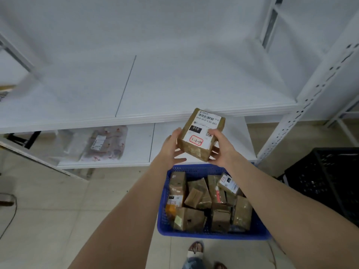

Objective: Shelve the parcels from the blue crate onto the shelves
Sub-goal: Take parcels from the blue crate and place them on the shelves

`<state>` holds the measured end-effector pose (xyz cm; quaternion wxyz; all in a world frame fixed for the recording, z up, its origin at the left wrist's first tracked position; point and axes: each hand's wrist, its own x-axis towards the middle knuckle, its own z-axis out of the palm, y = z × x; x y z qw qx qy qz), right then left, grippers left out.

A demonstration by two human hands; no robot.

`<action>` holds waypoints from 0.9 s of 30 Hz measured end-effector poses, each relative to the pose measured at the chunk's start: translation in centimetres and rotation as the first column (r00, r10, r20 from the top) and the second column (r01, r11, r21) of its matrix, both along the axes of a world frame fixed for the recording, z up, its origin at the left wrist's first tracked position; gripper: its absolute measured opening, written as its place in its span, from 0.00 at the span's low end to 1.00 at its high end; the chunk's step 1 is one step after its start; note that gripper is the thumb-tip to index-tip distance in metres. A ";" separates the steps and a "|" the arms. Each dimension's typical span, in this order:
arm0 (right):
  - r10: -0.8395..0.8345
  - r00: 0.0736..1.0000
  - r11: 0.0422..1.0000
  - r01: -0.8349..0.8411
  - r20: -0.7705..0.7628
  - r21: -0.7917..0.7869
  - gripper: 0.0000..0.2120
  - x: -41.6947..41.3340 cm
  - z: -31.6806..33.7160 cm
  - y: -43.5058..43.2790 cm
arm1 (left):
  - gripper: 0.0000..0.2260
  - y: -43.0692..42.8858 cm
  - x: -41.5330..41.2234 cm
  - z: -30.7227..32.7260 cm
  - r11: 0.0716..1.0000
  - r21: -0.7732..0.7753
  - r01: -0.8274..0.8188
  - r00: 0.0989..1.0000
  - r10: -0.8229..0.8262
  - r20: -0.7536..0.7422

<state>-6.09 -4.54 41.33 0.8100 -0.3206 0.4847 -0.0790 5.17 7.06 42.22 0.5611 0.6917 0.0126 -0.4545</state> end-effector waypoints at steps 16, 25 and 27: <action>0.196 0.965 0.979 -0.181 0.173 -0.096 0.12 0.9 6.9 -1.5 | 0.17 -0.9 1.1 7.7 0.992 -0.089 -0.084 0.975 0.100 0.196; 0.151 0.967 0.971 -0.106 0.207 -0.213 0.18 0.4 9.8 -2.8 | 0.20 -1.7 0.1 11.6 0.992 -0.114 -0.055 0.928 0.093 0.360; 0.149 0.966 0.966 -0.097 0.211 -0.238 0.15 -0.2 10.3 -3.2 | 0.20 -2.3 -0.4 12.2 0.987 -0.154 -0.044 0.923 0.099 0.371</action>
